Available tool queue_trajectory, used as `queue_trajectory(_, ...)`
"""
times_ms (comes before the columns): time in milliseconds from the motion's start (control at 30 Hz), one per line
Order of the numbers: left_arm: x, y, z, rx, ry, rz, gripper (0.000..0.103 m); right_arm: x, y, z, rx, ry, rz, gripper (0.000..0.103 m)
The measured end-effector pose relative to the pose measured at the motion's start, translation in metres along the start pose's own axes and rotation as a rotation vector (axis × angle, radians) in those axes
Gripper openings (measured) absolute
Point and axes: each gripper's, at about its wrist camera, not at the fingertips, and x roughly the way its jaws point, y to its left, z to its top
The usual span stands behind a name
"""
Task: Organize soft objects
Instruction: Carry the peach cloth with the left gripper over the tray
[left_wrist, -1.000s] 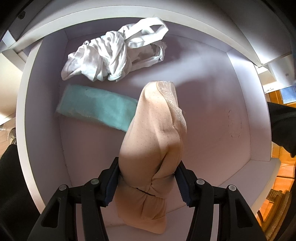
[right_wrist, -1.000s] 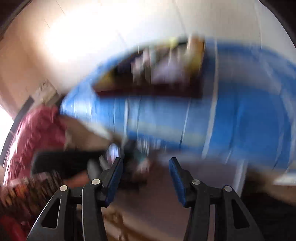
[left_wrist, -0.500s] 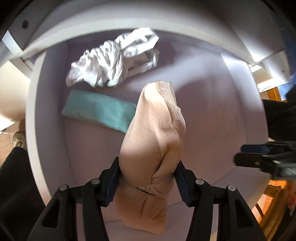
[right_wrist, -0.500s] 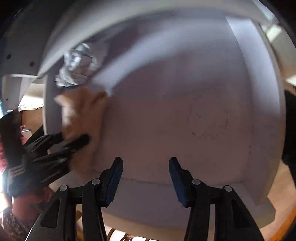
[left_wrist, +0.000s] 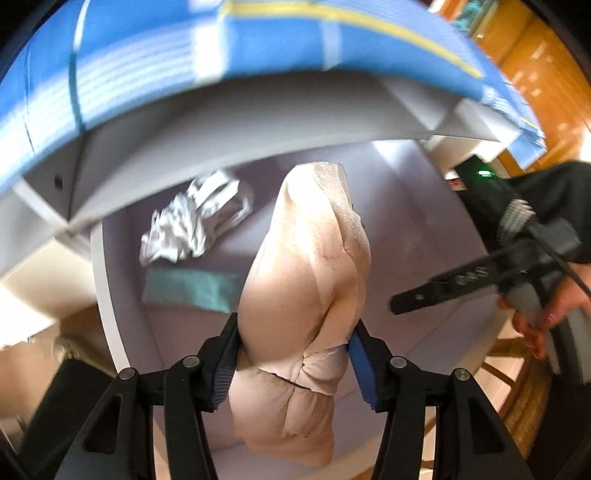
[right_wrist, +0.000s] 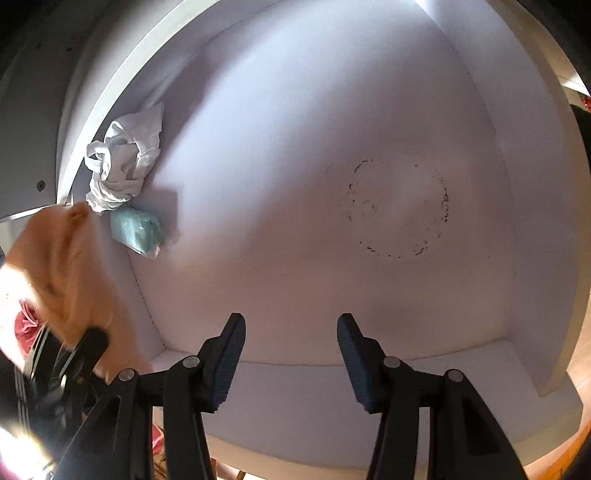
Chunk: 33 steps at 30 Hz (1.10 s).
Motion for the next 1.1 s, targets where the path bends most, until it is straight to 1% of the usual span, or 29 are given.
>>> queue_trajectory(67, -0.008, -0.004, 0.000, 0.012, -0.018, -0.017, 0.056, 0.001, -0.003, -0.001, 0.015, 0.008, 0.015, 0.052)
queue_trajectory(133, -0.016, -0.008, 0.004, 0.026, -0.040, -0.018, 0.056, 0.003, -0.009, -0.002, 0.027, 0.016, 0.024, 0.052)
queue_trajectory(267, -0.043, -0.018, 0.010, 0.041, -0.112, -0.056, 0.056, 0.004, -0.009, 0.002, 0.050, 0.032, 0.037, 0.052)
queue_trajectory(367, -0.070, -0.026, 0.015, 0.074, -0.164, -0.073, 0.056, 0.005, -0.013, -0.001, 0.057, 0.038, 0.049, 0.052)
queue_trajectory(467, -0.102, -0.029, 0.020, 0.086, -0.220, -0.102, 0.056, 0.006, -0.011, -0.002, 0.048, 0.040, 0.057, 0.052)
queue_trajectory(567, -0.134, -0.031, 0.033, 0.116, -0.263, -0.114, 0.056, 0.014, -0.006, -0.003, 0.039, 0.048, 0.064, 0.052)
queue_trajectory(667, -0.167, -0.032, 0.053, 0.148, -0.303, -0.091, 0.056, 0.016, -0.008, -0.005, 0.040, 0.062, 0.061, 0.052)
queue_trajectory(833, -0.218, -0.016, 0.094, 0.134, -0.395, -0.071, 0.056, 0.013, -0.012, -0.006, 0.052, 0.059, 0.069, 0.052)
queue_trajectory(867, -0.225, -0.012, 0.101, 0.138, -0.413, -0.055, 0.056, 0.013, -0.010, -0.006, 0.049, 0.056, 0.068, 0.052)
queue_trajectory(967, -0.241, 0.001, 0.132, 0.157, -0.444, 0.035, 0.056, 0.015, -0.004, -0.006, 0.034, 0.057, 0.078, 0.052)
queue_trajectory(1033, -0.246, 0.010, 0.152, 0.158, -0.457, 0.093, 0.056, 0.016, -0.002, -0.006, 0.027, 0.061, 0.084, 0.052)
queue_trajectory(1100, -0.244, 0.022, 0.165, 0.145, -0.463, 0.125, 0.056, 0.017, 0.000, -0.005, 0.026, 0.060, 0.088, 0.052)
